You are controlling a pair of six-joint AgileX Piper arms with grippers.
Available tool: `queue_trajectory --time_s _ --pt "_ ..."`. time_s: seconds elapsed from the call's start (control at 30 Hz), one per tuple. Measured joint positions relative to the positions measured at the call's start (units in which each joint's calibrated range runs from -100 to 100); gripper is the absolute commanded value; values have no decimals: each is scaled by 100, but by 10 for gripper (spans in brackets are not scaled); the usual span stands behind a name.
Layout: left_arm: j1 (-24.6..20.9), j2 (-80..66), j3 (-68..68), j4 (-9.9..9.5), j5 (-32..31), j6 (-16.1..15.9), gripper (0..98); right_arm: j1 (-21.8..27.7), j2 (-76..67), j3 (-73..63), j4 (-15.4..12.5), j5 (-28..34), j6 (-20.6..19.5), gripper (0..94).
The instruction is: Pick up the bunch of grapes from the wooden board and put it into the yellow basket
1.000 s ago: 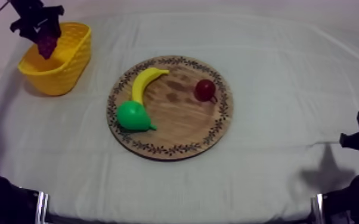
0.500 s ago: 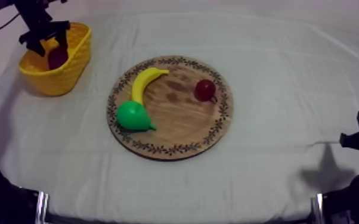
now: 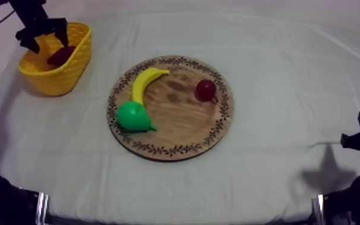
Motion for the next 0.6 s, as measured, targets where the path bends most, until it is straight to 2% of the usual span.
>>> queue_trajectory --time_s 0.17,0.3,0.6 --pt "64 -717 402 27 -66 10 733 0 0 0 0 0 0 3" --pt "108 -1412 838 59 -243 -23 627 0 0 0 0 0 0 3" --pt "157 -3142 2272 203 -1027 -163 412 0 0 0 0 0 -16 3"
